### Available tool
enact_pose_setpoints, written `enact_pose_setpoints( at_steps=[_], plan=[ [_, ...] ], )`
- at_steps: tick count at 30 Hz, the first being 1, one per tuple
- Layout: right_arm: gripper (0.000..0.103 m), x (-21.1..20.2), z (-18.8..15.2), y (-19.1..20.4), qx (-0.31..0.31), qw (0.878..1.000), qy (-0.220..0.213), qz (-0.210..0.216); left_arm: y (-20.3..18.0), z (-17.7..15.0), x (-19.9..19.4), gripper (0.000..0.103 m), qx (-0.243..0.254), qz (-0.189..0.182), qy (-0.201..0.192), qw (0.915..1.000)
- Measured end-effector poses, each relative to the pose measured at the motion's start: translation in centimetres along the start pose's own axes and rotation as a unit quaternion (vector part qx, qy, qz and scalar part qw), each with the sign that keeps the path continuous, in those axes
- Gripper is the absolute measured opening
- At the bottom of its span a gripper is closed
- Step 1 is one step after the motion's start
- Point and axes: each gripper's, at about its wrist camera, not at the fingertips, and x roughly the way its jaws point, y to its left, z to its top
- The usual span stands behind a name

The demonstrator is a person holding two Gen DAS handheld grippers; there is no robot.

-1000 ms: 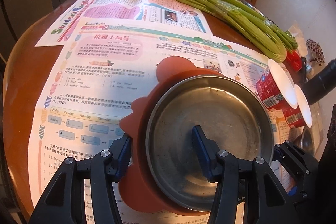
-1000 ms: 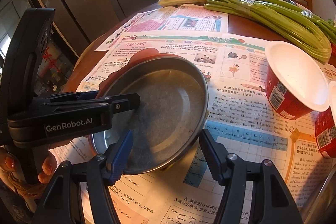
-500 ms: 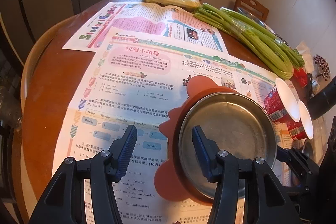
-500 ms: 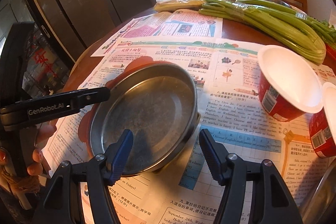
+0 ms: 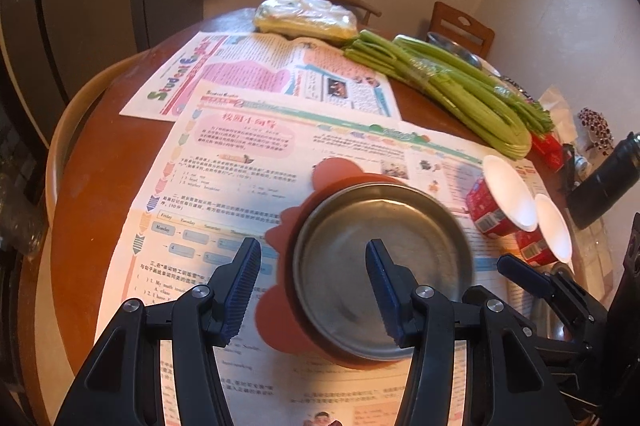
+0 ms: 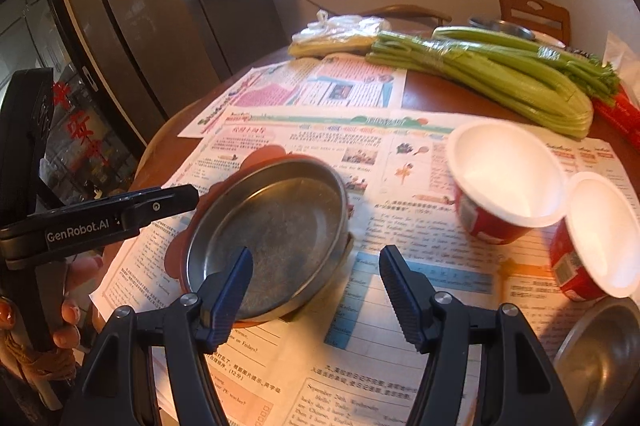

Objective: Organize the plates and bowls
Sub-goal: 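Move the open left tool to the deep steel bowl rim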

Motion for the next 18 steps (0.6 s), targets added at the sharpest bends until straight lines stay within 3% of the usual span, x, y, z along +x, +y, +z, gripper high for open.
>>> enact_pose_setpoints(
  at_steps=[18],
  plan=[
    [0.066,-7.9,-1.6,-2.9,-0.002,0.997,-0.080,-0.005,-7.6,-2.5,-3.3,0.057,0.048,-0.040,-0.040,0.9973]
  ],
)
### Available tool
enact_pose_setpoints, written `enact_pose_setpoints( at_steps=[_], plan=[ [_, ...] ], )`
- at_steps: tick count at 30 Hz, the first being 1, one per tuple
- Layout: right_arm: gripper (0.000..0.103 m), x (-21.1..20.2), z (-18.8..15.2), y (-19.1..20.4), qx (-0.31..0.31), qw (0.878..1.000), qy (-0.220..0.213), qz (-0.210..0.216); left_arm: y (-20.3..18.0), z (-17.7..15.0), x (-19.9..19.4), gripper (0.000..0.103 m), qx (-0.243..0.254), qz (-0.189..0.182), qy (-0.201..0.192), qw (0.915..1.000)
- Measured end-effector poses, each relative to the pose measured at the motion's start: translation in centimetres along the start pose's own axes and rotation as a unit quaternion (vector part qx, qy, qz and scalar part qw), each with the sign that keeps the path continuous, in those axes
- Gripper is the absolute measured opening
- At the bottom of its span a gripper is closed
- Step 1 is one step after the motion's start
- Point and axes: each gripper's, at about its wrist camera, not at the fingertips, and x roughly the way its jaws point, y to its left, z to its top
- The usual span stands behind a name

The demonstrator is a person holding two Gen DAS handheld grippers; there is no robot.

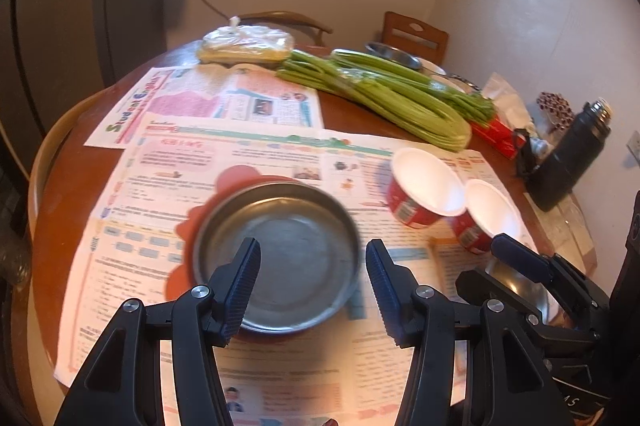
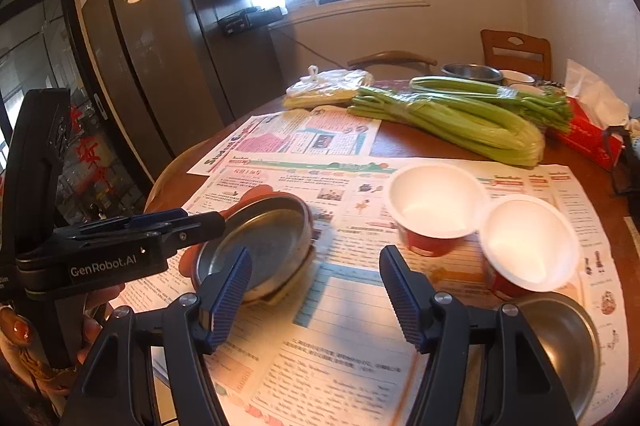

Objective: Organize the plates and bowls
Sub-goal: 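Move the open left tool to the deep steel bowl rim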

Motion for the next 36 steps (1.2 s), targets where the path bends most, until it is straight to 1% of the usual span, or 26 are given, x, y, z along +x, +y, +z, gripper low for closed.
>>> enact_pose_setpoints(
  at_steps=[13,19,25,27,32,36],
  plan=[
    [0.066,-4.6,-1.0,-3.5,0.023,0.999,-0.032,-0.022,-5.8,-1.3,-0.9,0.057,0.037,-0.036,-0.009,0.9986],
    [0.066,-6.2,-1.5,-5.1,0.033,0.998,-0.040,-0.034,-8.2,-2.1,-0.6,0.057,0.054,-0.044,-0.002,0.9976],
    [0.066,-8.3,-2.5,-8.2,0.057,0.996,-0.048,-0.053,-10.8,-2.9,-0.5,0.057,0.071,-0.051,0.001,0.9961],
    [0.066,-9.0,-3.0,-9.5,0.066,0.994,-0.050,-0.066,-11.7,-3.2,-0.4,0.057,0.078,-0.053,0.004,0.9956],
    [0.066,-10.6,-4.1,-12.7,0.093,0.990,-0.052,-0.092,-13.6,-3.7,0.3,0.057,0.088,-0.060,0.011,0.9943],
    [0.066,-11.4,-4.9,-14.5,0.106,0.987,-0.051,-0.106,-15.0,-4.1,1.0,0.057,0.096,-0.064,0.020,0.9931]
  ],
)
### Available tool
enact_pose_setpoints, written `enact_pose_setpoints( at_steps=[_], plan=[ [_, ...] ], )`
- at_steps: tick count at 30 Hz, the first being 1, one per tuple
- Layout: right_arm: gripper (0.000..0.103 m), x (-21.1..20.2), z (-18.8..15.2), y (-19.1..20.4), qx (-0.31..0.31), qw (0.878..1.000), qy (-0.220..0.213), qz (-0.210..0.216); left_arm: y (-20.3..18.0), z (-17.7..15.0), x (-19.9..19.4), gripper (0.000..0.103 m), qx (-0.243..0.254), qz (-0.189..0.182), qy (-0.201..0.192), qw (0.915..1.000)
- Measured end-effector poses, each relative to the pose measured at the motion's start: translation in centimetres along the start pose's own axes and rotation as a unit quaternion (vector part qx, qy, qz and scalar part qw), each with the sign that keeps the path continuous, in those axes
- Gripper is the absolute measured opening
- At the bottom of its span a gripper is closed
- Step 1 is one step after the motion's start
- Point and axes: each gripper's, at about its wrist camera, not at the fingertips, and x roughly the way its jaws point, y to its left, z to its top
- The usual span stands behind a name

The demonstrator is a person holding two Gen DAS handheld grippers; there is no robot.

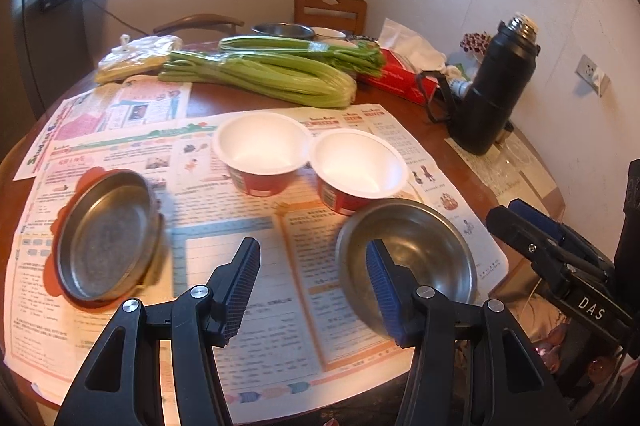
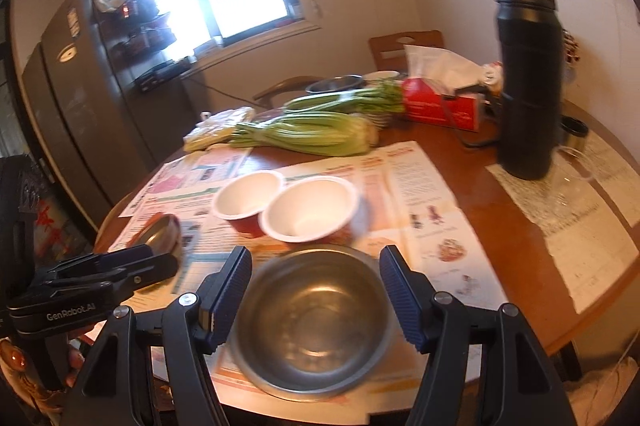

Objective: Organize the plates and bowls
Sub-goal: 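Move the open left tool to the deep steel bowl rim, then close the left tool on the deep steel bowl rim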

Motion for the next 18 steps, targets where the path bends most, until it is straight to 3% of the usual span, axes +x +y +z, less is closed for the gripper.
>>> enact_pose_setpoints(
  at_steps=[8,18],
  plan=[
    [0.066,0.6,-1.5,-2.5,0.010,1.000,0.021,-0.003,-2.0,-0.6,2.6,0.057,0.012,-0.004,0.020,0.9997],
    [0.066,3.3,-3.6,-2.8,-0.011,0.998,0.060,-0.016,-2.8,-1.3,6.1,0.057,0.015,-0.006,0.051,0.9986]
  ],
)
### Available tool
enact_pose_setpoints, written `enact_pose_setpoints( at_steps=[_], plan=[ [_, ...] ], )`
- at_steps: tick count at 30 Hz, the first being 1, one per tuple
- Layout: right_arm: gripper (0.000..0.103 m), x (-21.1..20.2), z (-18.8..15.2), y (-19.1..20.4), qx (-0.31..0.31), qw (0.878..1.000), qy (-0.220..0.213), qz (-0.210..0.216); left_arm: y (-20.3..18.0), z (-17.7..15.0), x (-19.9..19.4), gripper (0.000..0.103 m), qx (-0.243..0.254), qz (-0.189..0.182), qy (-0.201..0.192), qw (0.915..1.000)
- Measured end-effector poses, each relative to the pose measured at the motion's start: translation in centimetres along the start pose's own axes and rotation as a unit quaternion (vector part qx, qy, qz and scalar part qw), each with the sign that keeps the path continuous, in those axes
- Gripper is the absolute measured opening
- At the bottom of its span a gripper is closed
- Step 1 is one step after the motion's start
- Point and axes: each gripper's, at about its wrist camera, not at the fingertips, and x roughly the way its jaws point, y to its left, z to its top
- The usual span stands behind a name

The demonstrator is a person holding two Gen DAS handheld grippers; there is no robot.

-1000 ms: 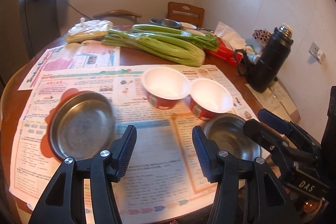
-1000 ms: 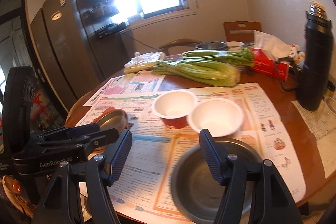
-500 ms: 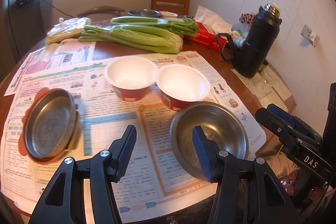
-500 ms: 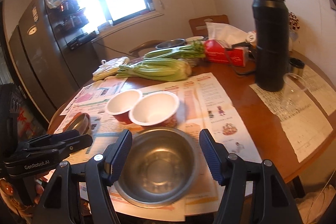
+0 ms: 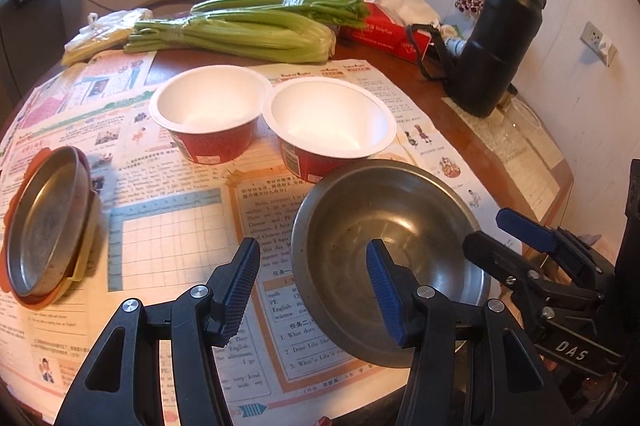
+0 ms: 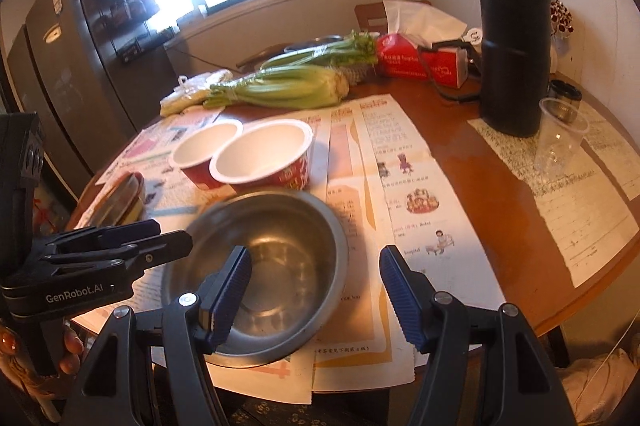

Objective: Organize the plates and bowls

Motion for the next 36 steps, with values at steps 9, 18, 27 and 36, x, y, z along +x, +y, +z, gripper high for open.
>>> enact_pose_setpoints(
  at_steps=[9,18,27,36],
  plan=[
    [0.064,1.8,-0.4,0.3,-0.013,1.000,0.013,-0.010,-0.3,0.0,1.6,0.057,0.006,0.004,0.011,0.9999],
    [0.058,2.6,-0.4,0.2,-0.019,1.000,0.013,-0.013,-0.6,0.0,2.6,0.057,0.010,0.009,0.017,0.9998],
    [0.052,3.2,-0.6,0.7,-0.036,0.999,0.019,-0.012,-0.8,0.0,3.3,0.057,0.013,0.008,0.027,0.9995],
    [0.047,3.3,-0.6,1.0,-0.043,0.999,0.021,-0.005,-1.0,0.0,3.8,0.057,0.013,0.001,0.034,0.9993]
  ],
)
